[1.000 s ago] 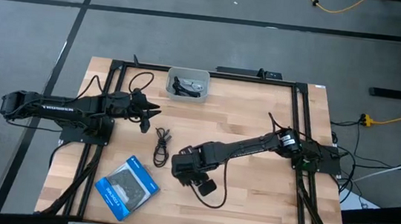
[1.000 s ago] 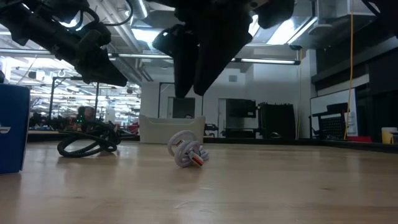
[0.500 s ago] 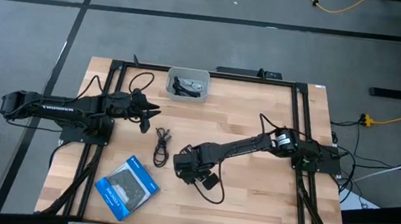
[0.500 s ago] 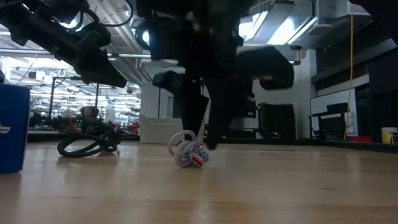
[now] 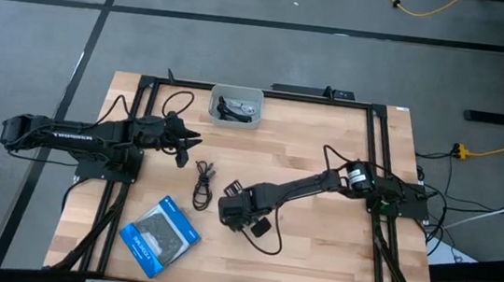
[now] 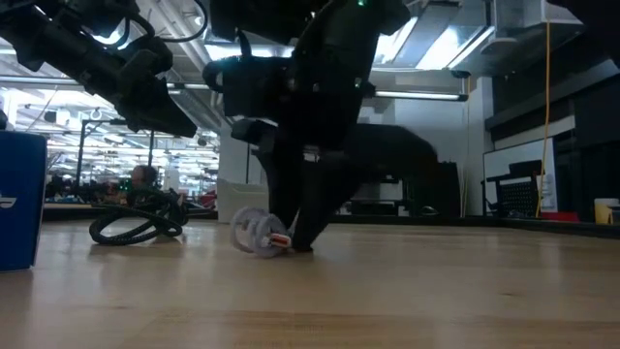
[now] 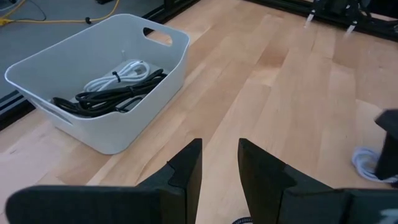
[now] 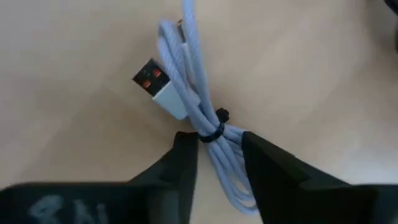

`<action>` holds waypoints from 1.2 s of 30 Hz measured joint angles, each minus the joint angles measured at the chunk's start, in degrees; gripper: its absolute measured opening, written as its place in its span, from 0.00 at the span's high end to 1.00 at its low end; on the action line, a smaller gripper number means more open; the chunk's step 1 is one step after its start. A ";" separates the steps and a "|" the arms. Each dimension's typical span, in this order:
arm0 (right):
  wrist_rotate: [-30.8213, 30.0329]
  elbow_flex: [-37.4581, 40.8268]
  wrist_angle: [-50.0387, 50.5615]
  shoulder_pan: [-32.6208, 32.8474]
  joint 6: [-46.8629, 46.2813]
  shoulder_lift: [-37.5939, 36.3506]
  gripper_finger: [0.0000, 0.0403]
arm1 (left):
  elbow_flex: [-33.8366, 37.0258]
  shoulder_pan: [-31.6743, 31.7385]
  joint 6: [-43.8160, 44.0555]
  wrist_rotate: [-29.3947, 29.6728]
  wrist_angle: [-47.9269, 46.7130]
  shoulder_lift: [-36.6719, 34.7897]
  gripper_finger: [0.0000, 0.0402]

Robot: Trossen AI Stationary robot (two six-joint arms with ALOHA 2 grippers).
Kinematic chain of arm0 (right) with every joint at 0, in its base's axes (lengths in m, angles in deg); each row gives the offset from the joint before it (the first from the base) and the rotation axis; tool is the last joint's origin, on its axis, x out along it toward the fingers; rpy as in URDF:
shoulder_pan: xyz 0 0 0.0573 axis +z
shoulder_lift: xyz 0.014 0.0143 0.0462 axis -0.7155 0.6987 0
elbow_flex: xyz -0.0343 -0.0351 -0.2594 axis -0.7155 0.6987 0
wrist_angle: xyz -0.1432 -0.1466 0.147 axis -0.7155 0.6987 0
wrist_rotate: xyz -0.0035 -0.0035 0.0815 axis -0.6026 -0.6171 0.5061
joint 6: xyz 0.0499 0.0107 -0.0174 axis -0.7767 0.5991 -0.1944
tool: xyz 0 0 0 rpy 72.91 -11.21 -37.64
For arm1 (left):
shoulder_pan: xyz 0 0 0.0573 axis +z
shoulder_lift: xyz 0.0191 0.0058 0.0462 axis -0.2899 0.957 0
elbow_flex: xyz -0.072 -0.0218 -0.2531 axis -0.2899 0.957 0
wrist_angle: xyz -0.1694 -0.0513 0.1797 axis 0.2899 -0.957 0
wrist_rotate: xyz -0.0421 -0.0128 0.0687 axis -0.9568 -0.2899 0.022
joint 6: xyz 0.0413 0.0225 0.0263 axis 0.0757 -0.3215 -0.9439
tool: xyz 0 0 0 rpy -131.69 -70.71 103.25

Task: Pick and place USB-C Cables
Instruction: Put the white charger cable into the white bin

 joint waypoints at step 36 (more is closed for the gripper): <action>-14.05 -25.99 14.01 -28.16 -11.74 -0.15 0.94 | 0.00 0.00 -0.07 0.04 -0.01 0.00 0.76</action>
